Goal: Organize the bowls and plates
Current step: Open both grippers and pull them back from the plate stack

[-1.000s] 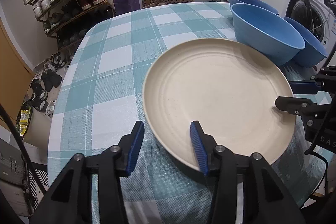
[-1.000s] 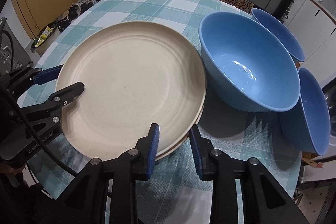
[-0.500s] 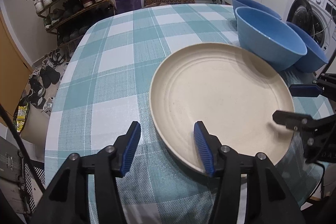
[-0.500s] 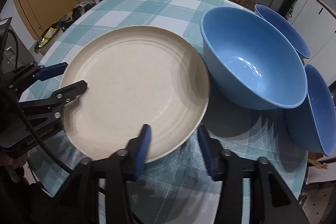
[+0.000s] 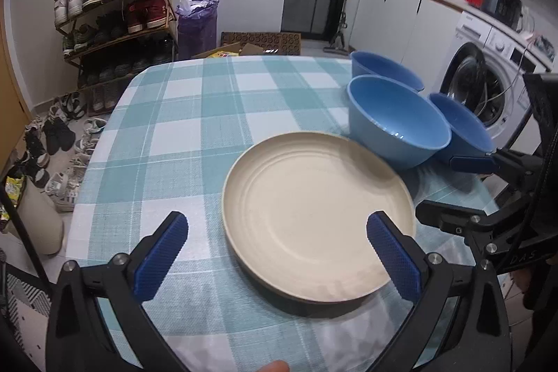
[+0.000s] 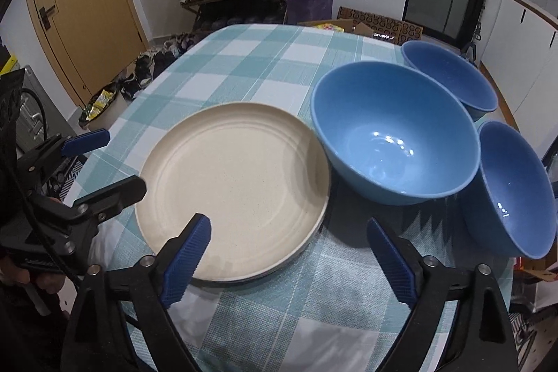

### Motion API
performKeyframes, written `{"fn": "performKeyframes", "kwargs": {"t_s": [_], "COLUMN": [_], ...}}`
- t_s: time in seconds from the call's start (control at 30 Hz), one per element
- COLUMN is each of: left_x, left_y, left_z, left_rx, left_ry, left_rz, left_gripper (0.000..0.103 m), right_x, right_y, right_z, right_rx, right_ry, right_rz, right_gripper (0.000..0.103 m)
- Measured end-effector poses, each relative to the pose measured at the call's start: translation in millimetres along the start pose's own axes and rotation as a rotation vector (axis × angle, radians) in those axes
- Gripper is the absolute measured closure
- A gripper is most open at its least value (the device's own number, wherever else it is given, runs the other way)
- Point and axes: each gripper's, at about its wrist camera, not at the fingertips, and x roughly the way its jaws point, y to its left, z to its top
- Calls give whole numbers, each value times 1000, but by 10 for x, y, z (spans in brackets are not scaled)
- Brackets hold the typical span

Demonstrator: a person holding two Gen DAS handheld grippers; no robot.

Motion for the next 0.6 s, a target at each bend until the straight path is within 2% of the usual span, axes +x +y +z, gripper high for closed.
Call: {"fn": "performKeyframes", "kwargs": {"t_s": [0.1,0.3,0.6], "left_x": [-47,-112,-92], "left_y": [-9,-39,-265], "left_z": [38,103,324], "left_rx": [-17,-36,-1], "left_ry": [-15,-57,-87], "left_rz": [-10,18,12], "left_gripper": [0,0,0], "right_x": [-133,-398,-824], "right_y": [-52,-151,-295], "right_z": [3,-1,51], "right_rx": [11,7,-18], "right_ry": [-37,-108,-206], "right_rz": [11,17,4], "right_gripper": [2,1,1]}}
